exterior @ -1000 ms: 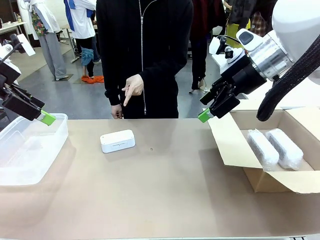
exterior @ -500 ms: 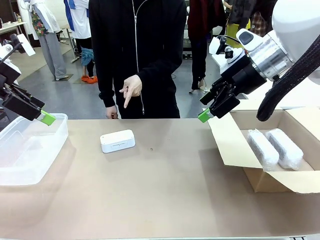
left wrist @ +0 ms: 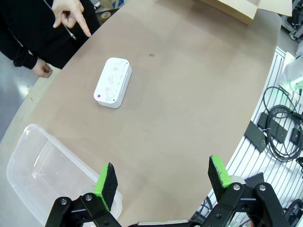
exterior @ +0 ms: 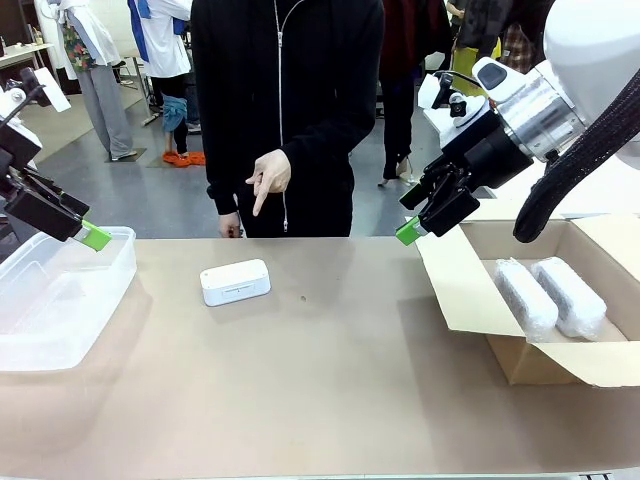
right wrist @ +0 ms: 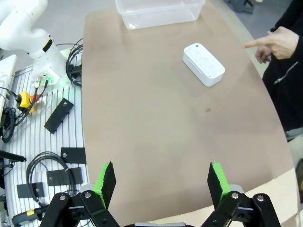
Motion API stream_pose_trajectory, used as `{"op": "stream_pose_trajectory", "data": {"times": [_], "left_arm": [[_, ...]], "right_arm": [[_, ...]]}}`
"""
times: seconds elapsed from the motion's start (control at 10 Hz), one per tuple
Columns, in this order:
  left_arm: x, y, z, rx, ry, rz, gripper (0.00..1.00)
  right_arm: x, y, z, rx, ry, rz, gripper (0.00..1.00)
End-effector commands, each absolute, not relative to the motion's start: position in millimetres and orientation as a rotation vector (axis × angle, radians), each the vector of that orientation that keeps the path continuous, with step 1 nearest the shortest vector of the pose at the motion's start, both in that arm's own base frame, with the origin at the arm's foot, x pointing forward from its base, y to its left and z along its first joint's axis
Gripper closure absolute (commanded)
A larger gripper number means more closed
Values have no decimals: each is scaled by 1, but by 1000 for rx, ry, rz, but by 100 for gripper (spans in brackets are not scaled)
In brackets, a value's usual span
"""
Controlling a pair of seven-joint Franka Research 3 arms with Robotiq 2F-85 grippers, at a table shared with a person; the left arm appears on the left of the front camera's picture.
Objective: Separate and place wrapped and unwrapped clocks.
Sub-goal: Pick up the Digital clock indicated by the person.
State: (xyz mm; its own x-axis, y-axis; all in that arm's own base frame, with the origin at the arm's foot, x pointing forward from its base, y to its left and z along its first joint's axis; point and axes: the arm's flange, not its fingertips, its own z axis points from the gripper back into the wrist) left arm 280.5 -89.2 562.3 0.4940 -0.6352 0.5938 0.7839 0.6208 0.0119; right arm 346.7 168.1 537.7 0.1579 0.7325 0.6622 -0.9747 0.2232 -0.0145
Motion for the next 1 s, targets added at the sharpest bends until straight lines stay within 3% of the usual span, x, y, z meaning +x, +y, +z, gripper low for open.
{"op": "stream_pose_trajectory", "data": {"times": [0.0, 0.2, 0.5, 0.7, 0.9], "left_arm": [[281, -89, 561, -291, -596, -875, 0], [303, -99, 573, -259, -513, -926, 0], [406, -139, 592, -224, -339, -1066, 0], [464, -172, 573, -166, -261, -1118, 0], [494, -204, 532, -96, -213, -1122, 0]], "right_arm": [[351, 168, 538, 488, -618, 1304, 0], [351, 168, 538, 488, -618, 1304, 0], [351, 168, 538, 488, -618, 1304, 0], [351, 168, 538, 488, -618, 1304, 0], [351, 168, 538, 488, -618, 1304, 0]]}}
